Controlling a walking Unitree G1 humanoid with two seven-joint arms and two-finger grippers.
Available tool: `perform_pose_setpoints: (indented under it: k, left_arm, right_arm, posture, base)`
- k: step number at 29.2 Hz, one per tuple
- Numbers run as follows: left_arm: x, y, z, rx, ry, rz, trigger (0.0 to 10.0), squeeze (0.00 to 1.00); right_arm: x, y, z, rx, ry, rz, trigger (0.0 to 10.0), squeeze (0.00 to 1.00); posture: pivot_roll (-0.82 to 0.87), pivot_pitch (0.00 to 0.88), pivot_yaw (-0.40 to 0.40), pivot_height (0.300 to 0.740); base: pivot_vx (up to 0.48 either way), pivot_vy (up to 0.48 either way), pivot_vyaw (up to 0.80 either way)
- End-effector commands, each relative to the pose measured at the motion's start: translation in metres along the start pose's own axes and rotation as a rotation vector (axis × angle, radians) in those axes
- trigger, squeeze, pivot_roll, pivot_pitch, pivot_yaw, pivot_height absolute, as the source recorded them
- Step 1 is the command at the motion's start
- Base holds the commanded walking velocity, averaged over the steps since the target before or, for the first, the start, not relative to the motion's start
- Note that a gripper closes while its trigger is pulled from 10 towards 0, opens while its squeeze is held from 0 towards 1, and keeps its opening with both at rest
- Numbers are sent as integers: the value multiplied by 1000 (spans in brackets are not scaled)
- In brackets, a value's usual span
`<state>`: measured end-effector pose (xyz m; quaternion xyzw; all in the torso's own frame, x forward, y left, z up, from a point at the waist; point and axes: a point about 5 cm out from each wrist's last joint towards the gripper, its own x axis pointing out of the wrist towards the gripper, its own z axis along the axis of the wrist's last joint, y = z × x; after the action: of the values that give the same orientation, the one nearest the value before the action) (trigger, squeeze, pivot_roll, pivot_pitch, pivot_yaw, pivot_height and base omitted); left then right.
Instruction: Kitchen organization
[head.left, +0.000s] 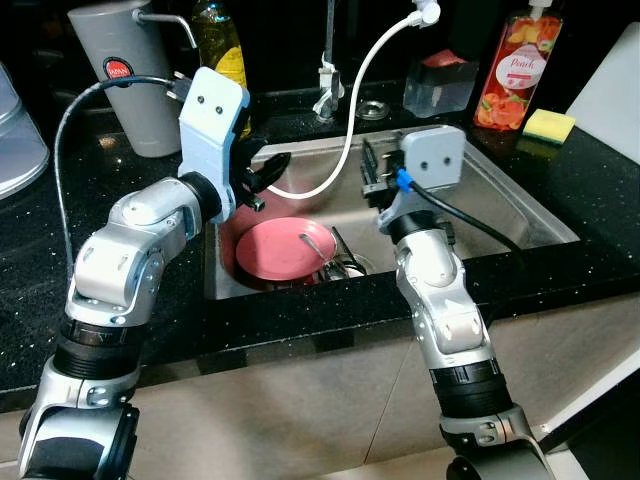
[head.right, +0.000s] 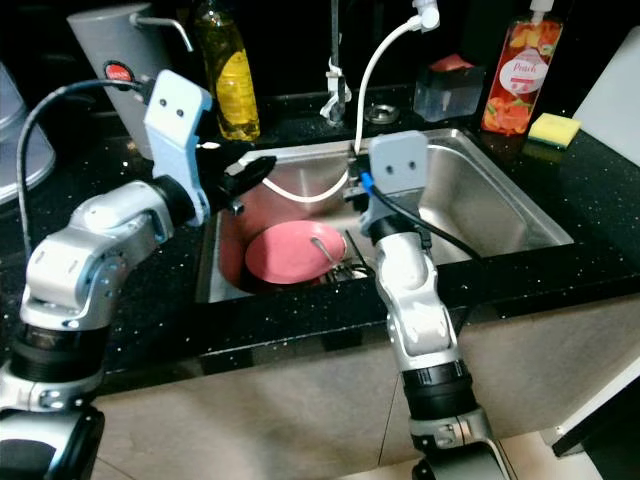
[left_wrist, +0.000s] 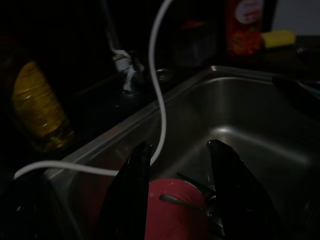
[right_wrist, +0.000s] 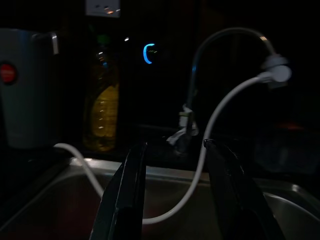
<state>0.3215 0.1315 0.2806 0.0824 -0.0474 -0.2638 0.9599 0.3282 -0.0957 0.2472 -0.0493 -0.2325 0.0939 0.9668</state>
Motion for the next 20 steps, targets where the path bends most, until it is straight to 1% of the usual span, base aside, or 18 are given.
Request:
perform_pose_setpoints:
  k: [1, 4, 7, 9, 12, 15, 16, 17, 18, 20]
  left_arm:
    - [-3, 4, -2, -8, 4, 48, 10000, 0]
    - [-4, 9, 0, 4, -15, 104, 10000, 0]
    - [-3, 13, 1, 20, -27, 146, 10000, 0]
    - [-2, 12, 1, 36, -34, 158, 10000, 0]
    - [-2, 12, 1, 27, -42, 158, 10000, 0]
    - [1, 12, 1, 13, -42, 169, 10000, 0]
    - [2, 15, 4, -33, -63, 183, 10000, 0]
    - [2, 15, 4, -33, -63, 183, 10000, 0]
    - [2, 16, 5, -46, -72, 186, 10000, 0]
    - [2, 18, 8, -44, -86, 196, 10000, 0]
  right_arm:
    - [4, 2, 3, -2, 1, 25, 10000, 0]
    - [6, 1, 4, -7, 5, 43, 10000, 0]
    - [8, 3, 3, 10, 16, 52, 10000, 0]
    - [10, 6, 3, 11, 19, 57, 10000, 0]
    - [11, 9, 6, 10, 14, 62, 10000, 0]
    - [11, 6, 5, 2, 18, 59, 10000, 0]
    - [10, 0, 4, 7, 28, 35, 10000, 0]
    - [10, 0, 4, 7, 28, 35, 10000, 0]
    - [10, -4, 4, 20, 31, 22, 10000, 0]
    - [9, -9, 5, 26, 29, -3, 10000, 0]
  posture:
    - [149, 0, 13, 740]
    - [172, 0, 2, 740]
    - [184, 0, -12, 740]
    - [175, 0, -13, 740]
    - [170, 0, -5, 740]
    - [175, 0, -4, 740]
    - [168, 0, 5, 740]
    - [168, 0, 5, 740]
    - [168, 0, 5, 740]
    - [159, 0, 8, 740]
  base:
    - [0, 0, 0]
    - [0, 0, 0]
    - [0, 0, 0]
    - [0, 0, 0]
    - [0, 0, 0]
    - [0, 0, 0]
    - [0, 0, 0]
    - [0, 0, 0]
    - [0, 0, 0]
    - [0, 0, 0]
